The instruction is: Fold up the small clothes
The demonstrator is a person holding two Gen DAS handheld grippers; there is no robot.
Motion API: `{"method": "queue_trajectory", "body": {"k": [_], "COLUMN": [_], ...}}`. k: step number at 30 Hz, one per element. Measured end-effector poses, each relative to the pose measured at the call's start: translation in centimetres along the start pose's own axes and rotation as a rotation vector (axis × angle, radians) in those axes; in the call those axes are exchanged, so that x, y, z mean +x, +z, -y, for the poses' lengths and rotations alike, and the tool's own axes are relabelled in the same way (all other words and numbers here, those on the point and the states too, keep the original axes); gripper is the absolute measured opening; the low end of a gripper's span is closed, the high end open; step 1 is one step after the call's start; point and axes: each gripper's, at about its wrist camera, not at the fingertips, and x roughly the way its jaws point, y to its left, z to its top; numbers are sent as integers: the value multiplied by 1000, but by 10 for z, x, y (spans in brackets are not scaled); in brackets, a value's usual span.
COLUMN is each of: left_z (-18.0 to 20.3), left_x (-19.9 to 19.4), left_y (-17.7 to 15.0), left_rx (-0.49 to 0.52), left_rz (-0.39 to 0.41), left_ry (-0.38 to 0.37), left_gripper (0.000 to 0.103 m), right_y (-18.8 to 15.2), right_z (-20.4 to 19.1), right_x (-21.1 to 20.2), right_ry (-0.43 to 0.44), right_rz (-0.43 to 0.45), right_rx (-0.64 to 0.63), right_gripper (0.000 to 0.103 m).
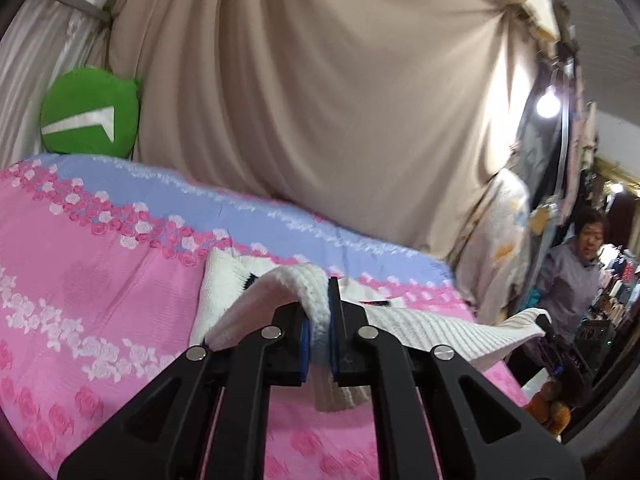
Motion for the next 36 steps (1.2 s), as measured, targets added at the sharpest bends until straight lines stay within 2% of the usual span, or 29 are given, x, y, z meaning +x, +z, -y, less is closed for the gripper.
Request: {"method": "queue_trajectory", "body": {"k": [3, 8, 9, 11, 12, 15, 17, 18, 20, 23, 26, 29, 31, 32, 33, 34, 36], "left_z": [-17, -58, -67, -80, -86, -91, -85, -80, -75, -78, -88, -89, -88, -86, -84, -82, -81], "left_x": [89, 222, 241, 271, 281, 272, 248, 235, 207, 175, 155, 148, 149, 149, 147, 146, 137], "left_y": [20, 27, 23, 15, 12, 10, 13, 15, 12, -6, -38, -58, -64, -64, -62, -60, -54], "left_rx": [-6, -68, -79, -99, -115, -138, -99, -75, -34, -37, -97, -96, -108, -111, -101, -87, -82], "left_rz": [-89, -248, -274, -336, -359, -330, -274, -254, -238, -306, -381, -393, -396, -391, -384, -379, -379], "left_ry": [123, 294, 322, 349, 360, 321, 301, 312, 324, 290, 248, 280, 277, 288, 299, 303, 299], "left_gripper": [7, 7, 8, 10, 10, 15, 29, 32, 36, 46, 47, 46, 43, 32, 23, 14, 12], "right_y": [3, -11, -15, -25, -27, -19, -12, -11, -20, -49, -78, -96, -98, -97, -96, -93, -84], "right_z": [53, 133, 144, 163, 168, 161, 150, 145, 135, 121, 115, 114, 110, 107, 105, 101, 95], "right_x": [68, 173, 188, 212, 214, 186, 156, 141, 117, 82, 59, 61, 69, 73, 75, 78, 67], "right_ry": [-90, -247, -297, -344, -356, -371, -381, -382, -372, -378, -392, -378, -400, -388, -377, -369, -356], "right_rz": [-98, -272, -295, -355, -354, -234, -175, -175, -222, -297, -367, -424, -445, -439, -439, -447, -405], "right_rx": [87, 208, 209, 228, 252, 238, 201, 195, 180, 171, 206, 232, 203, 185, 173, 158, 158], "right_gripper": [7, 8, 8, 10, 15, 20, 35, 40, 41, 42, 48, 49, 49, 49, 35, 9, 8]}}
